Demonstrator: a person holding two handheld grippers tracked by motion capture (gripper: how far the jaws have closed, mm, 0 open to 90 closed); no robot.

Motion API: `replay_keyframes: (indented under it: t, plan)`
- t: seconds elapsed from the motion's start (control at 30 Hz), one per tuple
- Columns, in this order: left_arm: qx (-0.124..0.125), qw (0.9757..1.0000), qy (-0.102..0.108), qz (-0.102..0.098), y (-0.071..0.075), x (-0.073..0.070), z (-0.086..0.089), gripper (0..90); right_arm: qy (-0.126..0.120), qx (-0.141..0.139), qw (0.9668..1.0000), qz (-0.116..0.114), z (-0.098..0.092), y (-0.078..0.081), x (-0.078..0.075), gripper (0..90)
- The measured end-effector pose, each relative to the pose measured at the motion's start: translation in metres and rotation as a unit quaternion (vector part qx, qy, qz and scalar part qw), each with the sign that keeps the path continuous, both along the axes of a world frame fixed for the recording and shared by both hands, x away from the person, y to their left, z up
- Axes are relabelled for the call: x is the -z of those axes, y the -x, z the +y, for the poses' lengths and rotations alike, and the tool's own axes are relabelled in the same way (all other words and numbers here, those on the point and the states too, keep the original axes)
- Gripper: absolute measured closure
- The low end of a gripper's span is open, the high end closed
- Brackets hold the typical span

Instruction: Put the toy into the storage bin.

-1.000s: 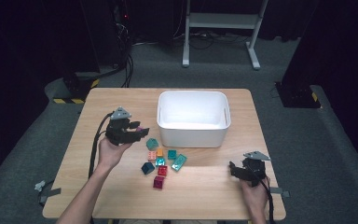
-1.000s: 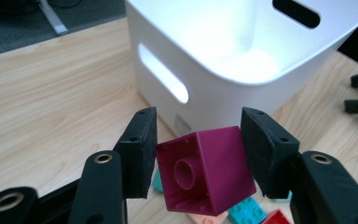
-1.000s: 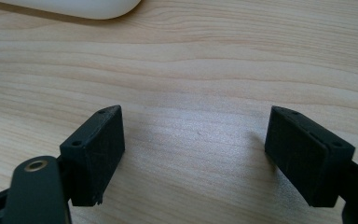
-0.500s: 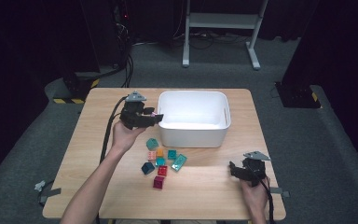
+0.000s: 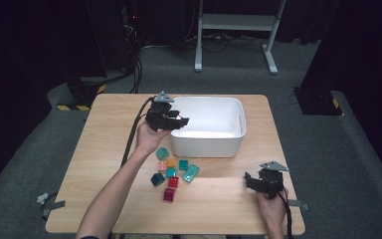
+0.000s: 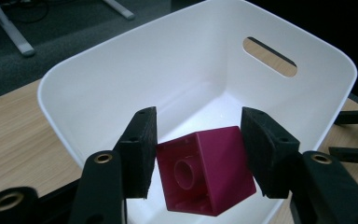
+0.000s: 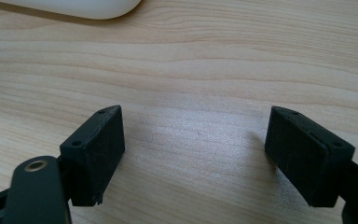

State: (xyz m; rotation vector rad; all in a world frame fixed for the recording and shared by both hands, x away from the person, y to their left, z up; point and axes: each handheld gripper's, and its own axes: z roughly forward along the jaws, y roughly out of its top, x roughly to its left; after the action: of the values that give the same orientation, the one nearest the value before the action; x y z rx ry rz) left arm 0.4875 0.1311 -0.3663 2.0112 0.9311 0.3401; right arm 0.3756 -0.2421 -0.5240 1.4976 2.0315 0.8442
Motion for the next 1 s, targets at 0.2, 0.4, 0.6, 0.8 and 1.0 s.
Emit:
replay_keyframes:
  t: [0.2, 0.4, 0.6, 0.8, 1.0]
  plan:
    - [-0.008, 0.9999, -0.001, 0.012, -0.009, 0.01, -0.005, 47.5, 0.0, 0.0, 1.0, 0.0, 0.0, 0.0, 0.0, 19.8]
    - [-0.012, 0.9998, -0.007, 0.013, -0.013, 0.014, -0.009, 47.5, 0.0, 0.0, 1.0, 0.0, 0.0, 0.0, 0.0, 19.8]
    - [-0.022, 0.9993, -0.024, 0.02, -0.018, 0.023, -0.014, 47.3, 0.001, -0.001, 1.0, 0.0, 0.0, 0.0, 0.0, 19.8]
    - [-0.027, 0.9992, -0.025, 0.016, -0.019, 0.026, -0.016, 37.8, 0.001, -0.001, 1.0, 0.0, 0.0, 0.001, 0.0, 19.8]
    - [-0.018, 0.9997, -0.015, 0.006, -0.013, 0.019, -0.013, 30.3, 0.0, 0.0, 1.0, 0.001, 0.0, 0.001, 0.0, 19.8]
